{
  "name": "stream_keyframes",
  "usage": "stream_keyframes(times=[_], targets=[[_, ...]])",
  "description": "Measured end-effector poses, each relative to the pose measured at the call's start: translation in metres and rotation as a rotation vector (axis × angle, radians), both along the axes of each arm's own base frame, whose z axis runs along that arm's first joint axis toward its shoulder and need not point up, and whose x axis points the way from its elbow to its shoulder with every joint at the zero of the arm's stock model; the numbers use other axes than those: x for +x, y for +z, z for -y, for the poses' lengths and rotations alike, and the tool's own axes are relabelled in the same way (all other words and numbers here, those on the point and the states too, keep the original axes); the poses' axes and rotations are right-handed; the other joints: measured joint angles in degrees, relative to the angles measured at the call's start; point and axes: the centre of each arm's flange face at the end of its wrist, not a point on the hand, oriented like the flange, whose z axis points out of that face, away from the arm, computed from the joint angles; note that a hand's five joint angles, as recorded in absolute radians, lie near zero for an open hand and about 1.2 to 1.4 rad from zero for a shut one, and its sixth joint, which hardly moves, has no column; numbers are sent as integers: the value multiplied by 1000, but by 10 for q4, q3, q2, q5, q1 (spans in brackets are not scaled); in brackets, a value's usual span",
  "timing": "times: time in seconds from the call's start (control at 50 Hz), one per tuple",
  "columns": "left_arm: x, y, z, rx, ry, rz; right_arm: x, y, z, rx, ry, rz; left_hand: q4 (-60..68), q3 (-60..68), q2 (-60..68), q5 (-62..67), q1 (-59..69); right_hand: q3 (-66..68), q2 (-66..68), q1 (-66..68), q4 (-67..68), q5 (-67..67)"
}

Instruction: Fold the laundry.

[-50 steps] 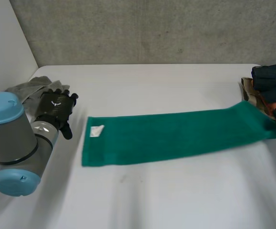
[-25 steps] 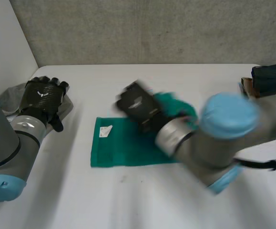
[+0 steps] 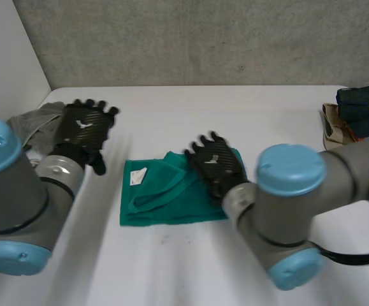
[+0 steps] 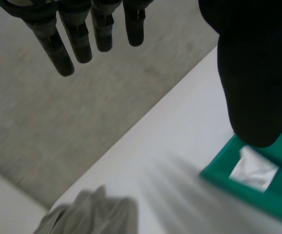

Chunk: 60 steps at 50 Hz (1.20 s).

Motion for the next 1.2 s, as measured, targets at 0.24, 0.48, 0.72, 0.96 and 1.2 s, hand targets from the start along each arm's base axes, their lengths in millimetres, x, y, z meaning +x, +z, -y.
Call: stream_keyframes(times=[0.24, 0.48, 0.72, 0.96, 1.2], targets=[[-90, -45, -36, 70, -282, 20, -44, -30, 5, 121, -97, -33, 0, 0, 0, 0, 0, 1, 1, 0, 1, 0], [-106, -98, 5, 122, -207, 65, -42, -38, 9, 75, -95, -6, 2, 0, 1, 0, 2, 156, 153, 151, 157, 157], [-47, -92, 62, 98, 125, 96, -40, -41, 13, 51, -93, -11, 2, 0, 1, 0, 2, 483, 486, 467, 483, 474], [-20, -64, 37, 86, 155, 158, -59, -33, 15, -16, -129, -176, 0, 0, 0, 0, 0, 556, 549, 504, 562, 547], [-2, -9, 4, -2, 145, 88, -25, 18, 18, -372, -37, -276, 0, 0, 0, 0, 0, 558, 549, 504, 562, 549]])
